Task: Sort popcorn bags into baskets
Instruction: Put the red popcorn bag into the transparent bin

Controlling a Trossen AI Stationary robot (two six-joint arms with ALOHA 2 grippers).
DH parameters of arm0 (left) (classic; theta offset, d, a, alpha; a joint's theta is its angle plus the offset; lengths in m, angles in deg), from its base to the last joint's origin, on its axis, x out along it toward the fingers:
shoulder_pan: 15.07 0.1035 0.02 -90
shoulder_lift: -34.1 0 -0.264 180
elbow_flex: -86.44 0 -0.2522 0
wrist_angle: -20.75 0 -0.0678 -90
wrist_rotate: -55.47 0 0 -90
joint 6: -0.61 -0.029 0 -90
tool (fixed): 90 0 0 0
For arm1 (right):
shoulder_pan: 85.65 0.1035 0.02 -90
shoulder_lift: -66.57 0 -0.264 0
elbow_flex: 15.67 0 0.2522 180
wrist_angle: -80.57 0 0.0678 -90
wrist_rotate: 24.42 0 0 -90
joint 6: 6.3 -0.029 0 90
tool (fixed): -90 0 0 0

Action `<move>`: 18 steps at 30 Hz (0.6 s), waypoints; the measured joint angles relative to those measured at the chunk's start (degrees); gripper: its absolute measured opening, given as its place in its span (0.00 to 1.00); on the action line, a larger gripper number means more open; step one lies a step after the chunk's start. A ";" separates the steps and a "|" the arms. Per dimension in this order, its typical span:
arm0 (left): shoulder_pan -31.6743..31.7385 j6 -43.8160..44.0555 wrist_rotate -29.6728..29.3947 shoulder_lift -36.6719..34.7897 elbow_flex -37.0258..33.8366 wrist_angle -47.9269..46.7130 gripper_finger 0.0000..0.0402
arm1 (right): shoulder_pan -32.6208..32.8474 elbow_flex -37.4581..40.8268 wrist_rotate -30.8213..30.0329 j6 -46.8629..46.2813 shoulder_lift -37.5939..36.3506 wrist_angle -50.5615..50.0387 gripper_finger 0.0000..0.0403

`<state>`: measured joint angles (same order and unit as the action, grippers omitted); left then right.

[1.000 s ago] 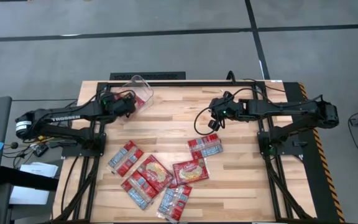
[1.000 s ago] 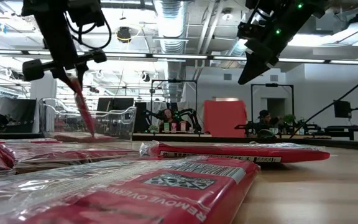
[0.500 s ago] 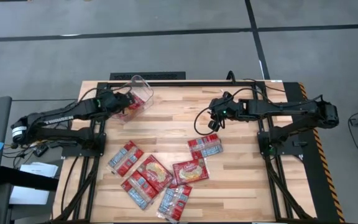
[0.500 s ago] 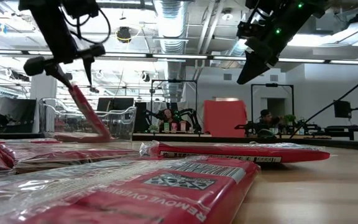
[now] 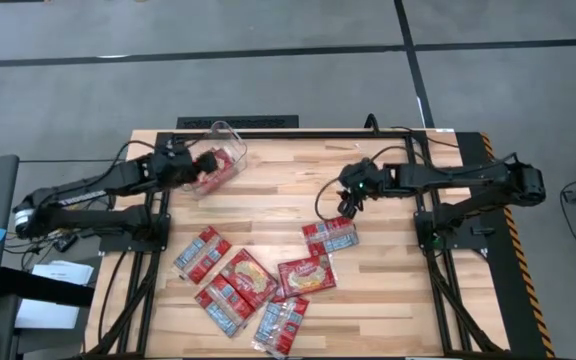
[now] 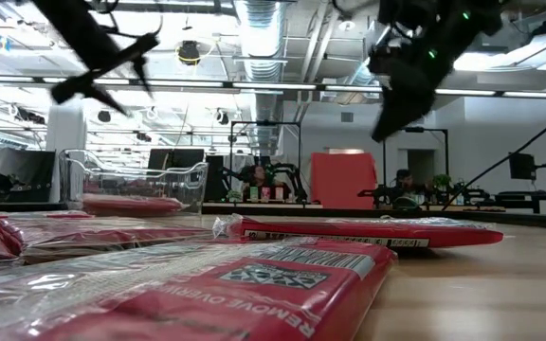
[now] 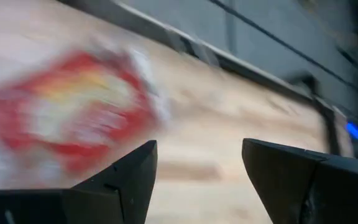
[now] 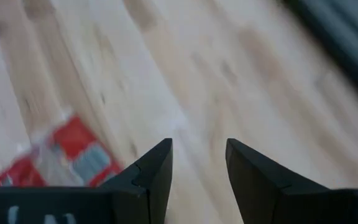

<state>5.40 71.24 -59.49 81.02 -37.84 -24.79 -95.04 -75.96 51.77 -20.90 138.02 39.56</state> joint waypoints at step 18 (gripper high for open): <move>-18.12 5.01 8.25 29.84 0.00 30.33 0.56 | 17.81 12.55 1.69 -19.99 0.87 1.54 0.28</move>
<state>-12.72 76.26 -51.24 110.86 -37.84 5.54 -77.23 -63.41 53.45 -40.90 138.89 41.10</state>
